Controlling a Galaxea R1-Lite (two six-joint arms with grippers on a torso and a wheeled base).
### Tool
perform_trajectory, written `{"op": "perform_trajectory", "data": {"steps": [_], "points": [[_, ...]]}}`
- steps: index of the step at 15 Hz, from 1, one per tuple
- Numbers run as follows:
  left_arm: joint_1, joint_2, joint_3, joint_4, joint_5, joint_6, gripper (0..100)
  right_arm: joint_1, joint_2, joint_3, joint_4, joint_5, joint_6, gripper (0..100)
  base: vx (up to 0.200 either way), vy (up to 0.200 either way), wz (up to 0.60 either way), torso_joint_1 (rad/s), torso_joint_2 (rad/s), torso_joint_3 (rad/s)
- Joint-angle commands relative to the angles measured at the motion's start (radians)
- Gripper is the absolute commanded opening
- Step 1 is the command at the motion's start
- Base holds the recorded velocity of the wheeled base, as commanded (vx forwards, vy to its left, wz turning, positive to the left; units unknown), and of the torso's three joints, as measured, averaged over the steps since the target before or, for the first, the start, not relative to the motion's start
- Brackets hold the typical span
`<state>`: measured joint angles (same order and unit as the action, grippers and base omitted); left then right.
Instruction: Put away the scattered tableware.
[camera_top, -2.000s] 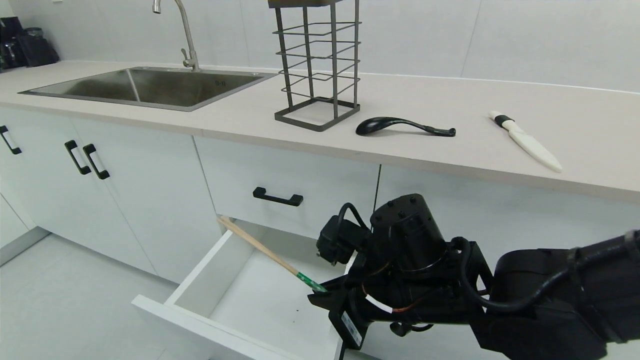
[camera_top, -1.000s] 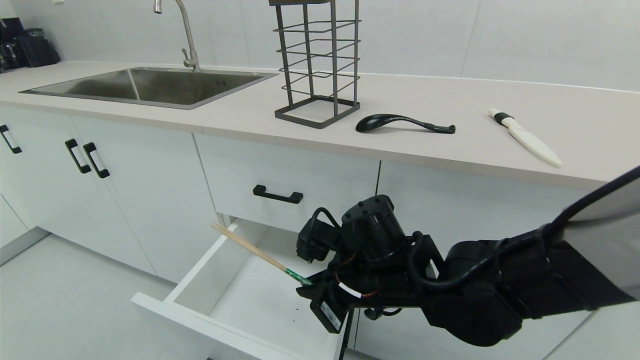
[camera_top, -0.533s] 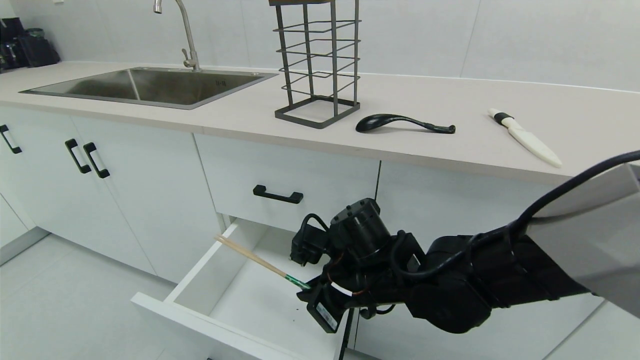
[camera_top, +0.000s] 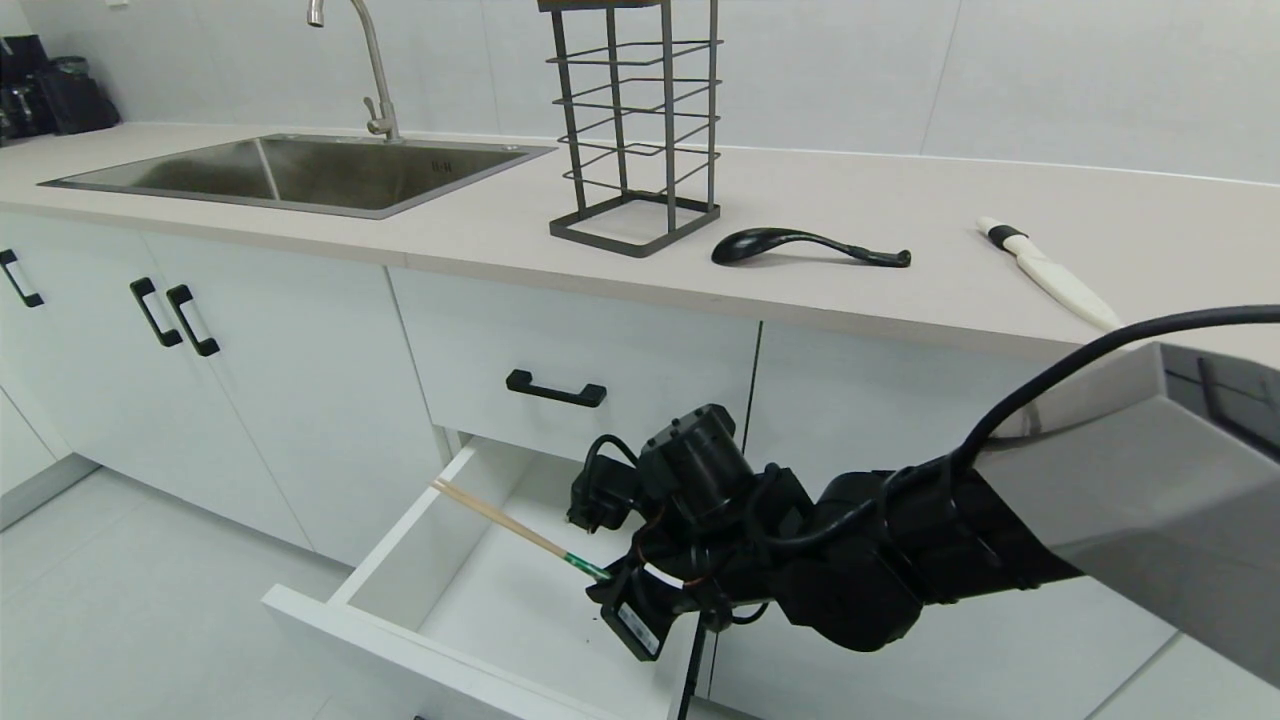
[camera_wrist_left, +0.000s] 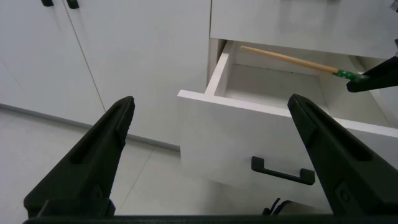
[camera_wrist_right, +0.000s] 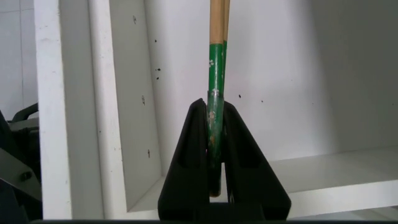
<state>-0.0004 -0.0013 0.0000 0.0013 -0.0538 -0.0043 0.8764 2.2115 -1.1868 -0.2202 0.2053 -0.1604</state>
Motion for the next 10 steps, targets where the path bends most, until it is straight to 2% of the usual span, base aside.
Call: {"op": "perform_trajectory", "data": {"steps": [1, 10], "points": [[-0.001, 0.001, 0.000, 0.000, 0.000, 0.000, 100, -0.002, 0.022, -0.014, 0.001, 0.000, -0.001, 0, 0.000, 0.000, 0.00, 0.000, 0.00, 0.000], [0.000, 0.001, 0.000, 0.000, 0.000, 0.000, 100, -0.008, 0.097, -0.043, 0.007, -0.001, -0.004, 0, 0.000, 0.000, 0.00, 0.000, 0.00, 0.000]]}}
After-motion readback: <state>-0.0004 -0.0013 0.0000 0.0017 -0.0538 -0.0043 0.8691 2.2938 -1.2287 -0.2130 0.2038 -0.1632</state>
